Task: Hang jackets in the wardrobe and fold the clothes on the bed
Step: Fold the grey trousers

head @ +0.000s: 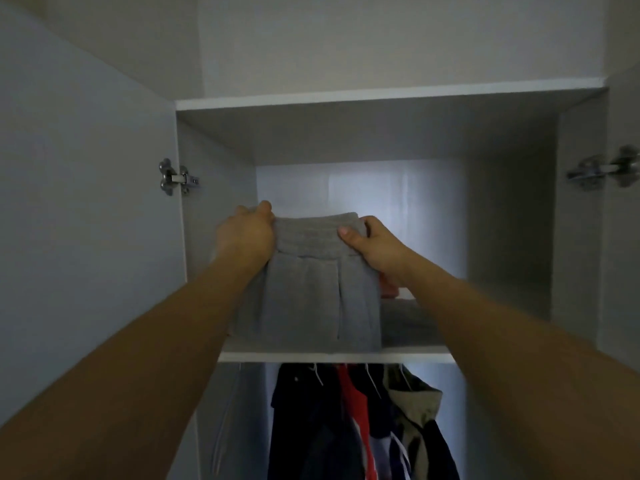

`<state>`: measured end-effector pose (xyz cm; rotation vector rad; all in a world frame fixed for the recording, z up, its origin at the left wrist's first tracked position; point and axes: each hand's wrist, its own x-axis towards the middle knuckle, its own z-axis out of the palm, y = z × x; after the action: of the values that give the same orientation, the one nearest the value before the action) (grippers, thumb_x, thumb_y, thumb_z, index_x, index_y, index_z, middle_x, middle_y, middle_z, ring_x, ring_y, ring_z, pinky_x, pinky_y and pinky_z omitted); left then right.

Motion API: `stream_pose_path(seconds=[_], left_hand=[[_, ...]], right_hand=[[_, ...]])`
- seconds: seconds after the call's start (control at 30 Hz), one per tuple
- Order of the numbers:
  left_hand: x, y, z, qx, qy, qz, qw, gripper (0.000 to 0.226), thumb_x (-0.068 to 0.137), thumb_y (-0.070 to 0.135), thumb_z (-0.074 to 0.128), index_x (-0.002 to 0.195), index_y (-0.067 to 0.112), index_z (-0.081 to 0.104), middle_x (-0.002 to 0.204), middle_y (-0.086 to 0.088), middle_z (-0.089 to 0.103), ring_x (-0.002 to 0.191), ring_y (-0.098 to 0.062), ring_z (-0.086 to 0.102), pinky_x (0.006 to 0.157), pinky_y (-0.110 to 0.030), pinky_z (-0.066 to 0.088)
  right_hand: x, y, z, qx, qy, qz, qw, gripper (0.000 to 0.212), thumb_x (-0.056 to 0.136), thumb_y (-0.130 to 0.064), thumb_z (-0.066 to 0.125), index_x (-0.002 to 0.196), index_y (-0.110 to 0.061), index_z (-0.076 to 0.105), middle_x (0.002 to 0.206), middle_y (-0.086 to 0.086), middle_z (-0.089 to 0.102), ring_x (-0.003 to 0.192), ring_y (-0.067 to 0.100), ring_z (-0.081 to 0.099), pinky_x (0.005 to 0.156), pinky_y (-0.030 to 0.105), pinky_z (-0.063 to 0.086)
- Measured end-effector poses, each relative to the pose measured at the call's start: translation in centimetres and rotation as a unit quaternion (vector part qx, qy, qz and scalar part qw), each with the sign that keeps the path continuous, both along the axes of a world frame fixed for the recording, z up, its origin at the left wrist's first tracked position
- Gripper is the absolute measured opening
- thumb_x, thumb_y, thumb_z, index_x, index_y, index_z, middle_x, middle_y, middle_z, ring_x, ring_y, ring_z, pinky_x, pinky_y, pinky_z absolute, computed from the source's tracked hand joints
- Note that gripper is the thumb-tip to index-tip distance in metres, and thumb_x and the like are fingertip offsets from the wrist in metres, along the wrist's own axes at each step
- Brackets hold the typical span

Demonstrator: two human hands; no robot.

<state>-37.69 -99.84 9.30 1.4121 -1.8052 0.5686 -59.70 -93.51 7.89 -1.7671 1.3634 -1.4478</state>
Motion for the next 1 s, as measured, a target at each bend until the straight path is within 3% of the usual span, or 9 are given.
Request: stream_pose_path(seconds=[0.17, 0.27, 0.43, 0.6, 0.7, 0.77, 0.83, 1.0], left_hand=[[-0.2, -12.1, 2.0, 0.007, -0.044, 0.082, 0.996, 0.026, 0.104, 0.023, 0.032, 0.120, 0.010, 0.046, 0.115, -0.021, 0.053, 0.100, -0.041, 0.056, 0.083, -0.044, 0.043], [-0.7, -19.9, 2.3, 0.005, -0.095, 0.135, 0.986, 0.027, 0.101, 0.020, 0.035, 0.123, 0.010, 0.047, 0.119, -0.020, 0.056, 0.106, -0.038, 0.056, 0.087, -0.041, 0.042], [-1.4, -31.9, 2.1, 0.053, -0.161, 0.200, 0.965, 0.033, 0.098, 0.018, 0.037, 0.129, 0.012, 0.046, 0.130, -0.020, 0.053, 0.118, -0.035, 0.051, 0.095, -0.039, 0.038], [-3.7, -43.8, -1.2, 0.131, -0.207, 0.253, 0.936, 0.036, 0.100, 0.024, 0.033, 0.132, 0.018, 0.048, 0.135, -0.016, 0.049, 0.122, -0.031, 0.047, 0.099, -0.039, 0.034], [-4.5, -49.1, -6.5, 0.150, -0.213, 0.204, 0.944, 0.040, 0.102, 0.025, 0.032, 0.135, 0.016, 0.051, 0.139, -0.016, 0.042, 0.126, -0.033, 0.041, 0.105, -0.041, 0.031], [-5.0, -51.9, -11.7, 0.266, -0.146, 0.102, 0.947, 0.043, 0.102, 0.030, 0.034, 0.140, 0.012, 0.046, 0.145, -0.018, 0.039, 0.132, -0.037, 0.039, 0.110, -0.044, 0.032], [-4.8, -54.1, -15.7, 0.369, -0.124, 0.052, 0.920, 0.053, 0.100, 0.042, 0.031, 0.144, 0.014, 0.037, 0.153, -0.016, 0.032, 0.138, -0.037, 0.035, 0.114, -0.049, 0.030], [-4.7, -56.9, -18.0, 0.378, -0.109, 0.045, 0.918, 0.064, 0.091, 0.050, 0.020, 0.148, 0.021, 0.026, 0.157, -0.014, 0.025, 0.140, -0.041, 0.028, 0.114, -0.056, 0.023]], right_hand=[[0.0, -13.2, 2.2, -0.034, 0.042, -0.006, 0.999, 0.045, 0.090, -0.043, 0.064, 0.124, -0.017, 0.050, 0.110, -0.003, 0.057, 0.092, 0.009, 0.058, 0.073, 0.019, 0.048], [0.1, -21.7, 2.5, -0.051, 0.049, -0.032, 0.997, 0.041, 0.091, -0.041, 0.064, 0.120, -0.016, 0.051, 0.110, -0.002, 0.057, 0.083, 0.003, 0.054, 0.067, 0.015, 0.044], [0.6, -35.2, 1.9, -0.016, 0.086, -0.067, 0.994, 0.056, 0.091, -0.047, 0.061, 0.131, -0.010, 0.048, 0.128, 0.008, 0.055, 0.107, 0.023, 0.055, 0.091, 0.034, 0.047], [-0.5, -47.3, -1.6, 0.034, 0.120, -0.117, 0.985, 0.046, 0.094, -0.041, 0.057, 0.123, -0.007, 0.053, 0.125, 0.015, 0.056, 0.106, 0.028, 0.054, 0.087, 0.035, 0.044], [-1.8, -52.6, -6.5, 0.106, 0.265, -0.147, 0.947, 0.037, 0.099, -0.025, 0.048, 0.130, -0.004, 0.050, 0.135, 0.020, 0.048, 0.123, 0.034, 0.047, 0.100, 0.035, 0.039], [-2.1, -54.7, -10.3, 0.138, 0.373, -0.141, 0.906, 0.036, 0.099, -0.015, 0.041, 0.133, -0.003, 0.049, 0.139, 0.019, 0.047, 0.128, 0.034, 0.045, 0.105, 0.036, 0.037], [-2.2, -56.4, -13.1, 0.153, 0.405, -0.142, 0.890, 0.036, 0.096, -0.013, 0.041, 0.130, -0.004, 0.048, 0.137, 0.020, 0.045, 0.125, 0.037, 0.045, 0.104, 0.039, 0.040], [-2.7, -57.4, -14.2, 0.129, 0.460, -0.163, 0.863, 0.042, 0.095, -0.016, 0.043, 0.135, -0.004, 0.039, 0.137, 0.022, 0.037, 0.124, 0.042, 0.043, 0.106, 0.043, 0.038]])
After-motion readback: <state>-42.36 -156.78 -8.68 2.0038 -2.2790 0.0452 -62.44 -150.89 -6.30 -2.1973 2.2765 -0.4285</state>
